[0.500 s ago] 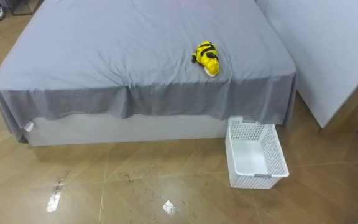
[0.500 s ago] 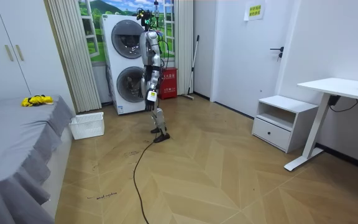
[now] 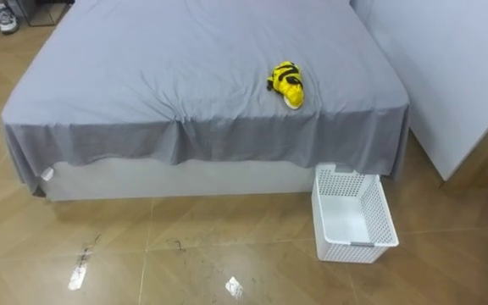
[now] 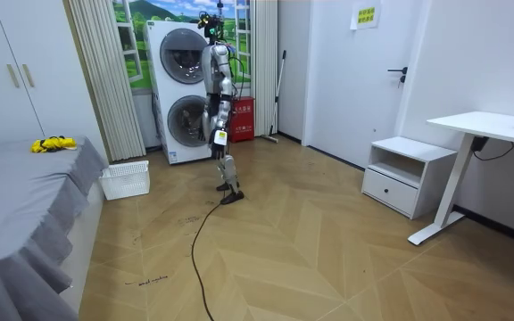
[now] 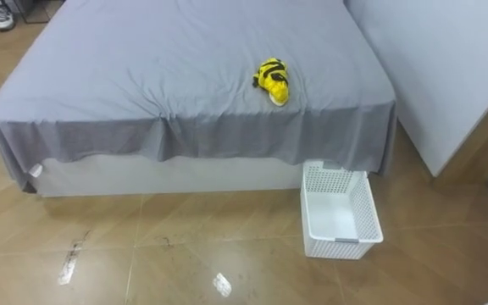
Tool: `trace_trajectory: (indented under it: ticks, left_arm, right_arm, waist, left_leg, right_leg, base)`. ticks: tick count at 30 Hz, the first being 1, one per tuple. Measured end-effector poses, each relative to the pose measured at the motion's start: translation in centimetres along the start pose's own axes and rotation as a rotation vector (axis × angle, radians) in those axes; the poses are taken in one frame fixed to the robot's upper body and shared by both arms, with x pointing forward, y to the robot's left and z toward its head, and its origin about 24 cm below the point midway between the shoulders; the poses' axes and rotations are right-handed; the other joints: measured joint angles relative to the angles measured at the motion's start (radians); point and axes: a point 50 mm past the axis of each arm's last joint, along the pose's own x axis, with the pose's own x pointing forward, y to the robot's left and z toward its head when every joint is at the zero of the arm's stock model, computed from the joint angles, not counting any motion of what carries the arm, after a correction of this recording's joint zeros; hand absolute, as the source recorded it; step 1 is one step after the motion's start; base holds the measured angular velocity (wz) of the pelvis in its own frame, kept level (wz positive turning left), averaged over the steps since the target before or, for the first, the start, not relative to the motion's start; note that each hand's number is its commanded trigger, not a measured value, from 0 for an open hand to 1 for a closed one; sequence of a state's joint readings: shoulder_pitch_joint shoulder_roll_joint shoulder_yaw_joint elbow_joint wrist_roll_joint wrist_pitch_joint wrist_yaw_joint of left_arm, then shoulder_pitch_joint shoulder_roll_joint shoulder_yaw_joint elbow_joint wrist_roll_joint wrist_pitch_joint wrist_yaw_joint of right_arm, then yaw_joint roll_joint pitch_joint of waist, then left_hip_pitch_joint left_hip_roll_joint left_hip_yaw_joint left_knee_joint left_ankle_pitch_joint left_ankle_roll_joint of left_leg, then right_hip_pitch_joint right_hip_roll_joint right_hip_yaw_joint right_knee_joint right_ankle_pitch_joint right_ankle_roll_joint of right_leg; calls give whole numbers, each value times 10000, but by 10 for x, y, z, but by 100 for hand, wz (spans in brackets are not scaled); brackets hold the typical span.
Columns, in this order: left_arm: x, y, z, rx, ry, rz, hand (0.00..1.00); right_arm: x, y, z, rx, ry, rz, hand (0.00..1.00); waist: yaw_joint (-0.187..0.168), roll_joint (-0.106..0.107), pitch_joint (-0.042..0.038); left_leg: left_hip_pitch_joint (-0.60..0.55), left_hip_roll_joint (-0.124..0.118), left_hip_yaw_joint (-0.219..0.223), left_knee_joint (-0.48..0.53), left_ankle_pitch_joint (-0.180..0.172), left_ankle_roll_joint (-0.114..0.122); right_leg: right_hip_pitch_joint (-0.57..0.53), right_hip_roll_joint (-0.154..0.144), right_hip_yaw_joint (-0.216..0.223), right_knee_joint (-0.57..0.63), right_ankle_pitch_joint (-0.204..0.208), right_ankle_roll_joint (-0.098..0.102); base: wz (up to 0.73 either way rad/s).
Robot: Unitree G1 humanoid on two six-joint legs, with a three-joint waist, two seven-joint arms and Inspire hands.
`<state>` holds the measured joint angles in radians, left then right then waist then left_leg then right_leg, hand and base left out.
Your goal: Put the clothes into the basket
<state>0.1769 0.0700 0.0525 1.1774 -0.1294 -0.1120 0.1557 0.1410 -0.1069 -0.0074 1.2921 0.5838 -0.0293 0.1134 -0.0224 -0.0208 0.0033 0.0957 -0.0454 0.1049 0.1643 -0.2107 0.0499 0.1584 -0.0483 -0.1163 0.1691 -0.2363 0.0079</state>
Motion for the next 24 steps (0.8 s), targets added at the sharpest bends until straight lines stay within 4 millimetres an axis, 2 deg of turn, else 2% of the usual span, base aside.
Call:
trace_trajectory:
  ticks: [8, 10, 12, 14, 17, 18, 19, 20, 22, 23, 24]
  left_arm:
    - [-1, 1, -5, -487, 263, 35, 0]
    - [-1, 4, -6, -723, 366, 126, 0]
    - [0, 5, -5, -1039, 373, 145, 0]
    - [0, 6, -3, -1495, 335, 195, 0]
    - [0, 11, -6, -2140, 469, 292, 0]
    - [0, 12, -5, -2178, 435, 302, 0]
    - [0, 12, -4, -2301, 381, 316, 0]
    - [1, 12, 0, -2557, 197, 302, 0]
    - [1, 11, 5, -2941, -63, 200, 0]
    - [1, 12, 6, -2972, -130, 207, 0]
    - [-1, 14, -2, -2988, 40, 306, 0]
  right_arm:
    - [0, 0, -1, -151, 101, 5, 0]
    - [0, 0, -1, -91, 107, 42, 0]
    - [1, 2, 2, -167, 31, 163, 0]
    - [1, 3, 1, -227, 76, 200, 0]
    - [0, 3, 1, -135, -3, 232, 0]
    - [0, 2, 2, 0, -49, 183, 0]
    - [0, 0, 1, 48, -35, 139, 0]
    - [0, -1, 2, 33, -44, 100, 0]
    - [0, -4, 6, -6, -92, 24, 0]
    - [0, -5, 7, -92, -93, -6, 0]
    - [-1, -6, 6, -191, 9, -30, 0]
  waist:
    - [-3, 10, -3]
    - [20, 40, -4]
    - [37, 111, -15]
    - [51, 120, -9]
    - [-7, 30, 20]
    - [-58, -20, 52]
    - [-67, -27, 41]
    - [-6, -52, 50]
    - [35, -132, 13]
    - [71, -97, 24]
    - [146, -76, 33]
  left_leg:
    - [-16, 77, 37, 81, -40, -10]
    - [-258, 215, 64, 604, -299, -61]
    - [-838, 538, 73, 1779, -811, -147]
    - [-1183, 690, 126, 2509, -984, -232]
    - [-1587, 863, 428, 3411, -1003, -281]
    - [-1936, 937, 610, 4040, -948, -339]
    - [-2254, 983, 616, 4598, -846, -404]
    - [-2796, 863, 524, 4836, -881, -386]
    - [-3617, 547, 536, 3432, -587, -468]
    - [-4099, 433, 514, 2318, 140, -541]
    - [-4245, 431, 497, 1483, 958, -619]
  right_leg:
    - [-49, 41, 56, 1, 0, -1]
    - [-58, 133, 21, 29, 4, -7]
    - [-154, 355, -225, 131, -47, -92]
    - [-297, 422, -233, 383, -223, -239]
    - [-378, 425, -196, 601, -484, -400]
    - [-403, 431, -158, 760, -660, -506]
    - [-362, 405, -155, 849, -723, -539]
    - [-371, 287, -102, 987, -828, -527]
    - [-471, 47, -89, 1066, -1022, -335]
    - [-437, -52, -42, 1049, -1125, -258]
    - [-293, -184, 133, 1037, -1241, -221]
  base:
    - [0]
    - [-2]
    - [0]
    - [-7]
    - [6]
    - [20]
    - [15]
    - [4]
    - [-5]
    - [-39]
    - [-51]
